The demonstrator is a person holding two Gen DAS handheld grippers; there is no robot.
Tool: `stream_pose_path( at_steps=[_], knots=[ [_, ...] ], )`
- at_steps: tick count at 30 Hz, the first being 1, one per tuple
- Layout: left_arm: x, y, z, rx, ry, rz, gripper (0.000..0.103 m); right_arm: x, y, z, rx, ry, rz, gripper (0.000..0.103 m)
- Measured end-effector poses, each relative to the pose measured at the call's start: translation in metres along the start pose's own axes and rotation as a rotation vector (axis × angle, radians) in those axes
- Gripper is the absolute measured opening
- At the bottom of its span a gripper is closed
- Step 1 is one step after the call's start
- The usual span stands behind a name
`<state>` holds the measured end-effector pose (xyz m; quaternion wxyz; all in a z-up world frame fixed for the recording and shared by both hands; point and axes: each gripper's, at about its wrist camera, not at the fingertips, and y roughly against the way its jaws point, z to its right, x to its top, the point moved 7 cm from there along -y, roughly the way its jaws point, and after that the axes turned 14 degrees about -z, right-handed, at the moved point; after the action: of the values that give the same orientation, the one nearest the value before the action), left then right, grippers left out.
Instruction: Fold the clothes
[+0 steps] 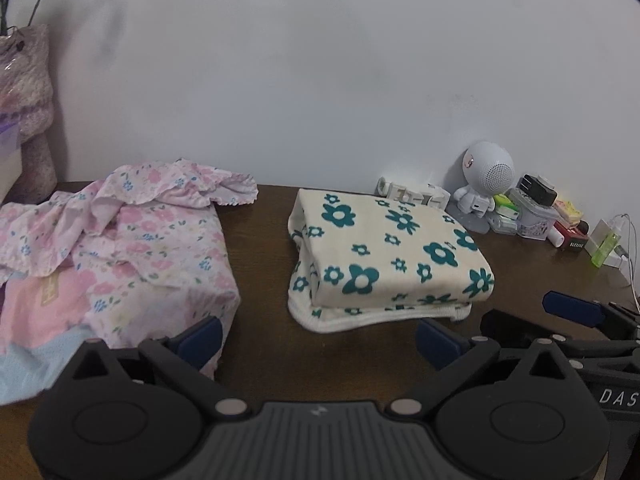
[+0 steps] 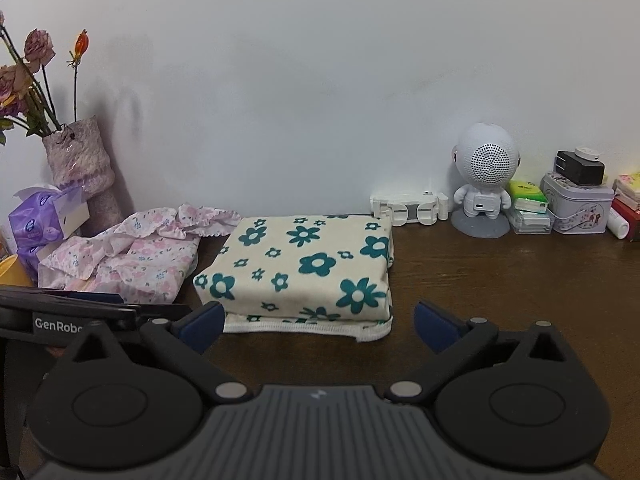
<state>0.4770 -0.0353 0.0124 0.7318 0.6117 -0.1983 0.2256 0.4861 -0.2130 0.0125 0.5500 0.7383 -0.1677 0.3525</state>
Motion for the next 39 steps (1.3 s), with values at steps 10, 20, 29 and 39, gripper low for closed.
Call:
stream_pose_path(
  at_steps=[10,20,29,39],
  knots=[
    [-0.028,0.021,-0.001,0.045,-0.021,0.016,0.103,-0.022,0.021,-0.011,-0.008,-0.011,0.0,0.103],
    [-0.06,0.051,-0.004,0.079,-0.044,0.04,0.103,-0.05,0.05,-0.023,-0.013,-0.012,0.001,0.103],
    [-0.093,0.088,-0.013,0.077,-0.048,0.083,0.103,-0.08,0.076,-0.045,-0.021,0.008,-0.002,0.103],
    [-0.135,0.133,-0.019,0.066,-0.07,0.134,0.103,-0.119,0.106,-0.071,-0.03,0.044,0.005,0.103]
  ],
)
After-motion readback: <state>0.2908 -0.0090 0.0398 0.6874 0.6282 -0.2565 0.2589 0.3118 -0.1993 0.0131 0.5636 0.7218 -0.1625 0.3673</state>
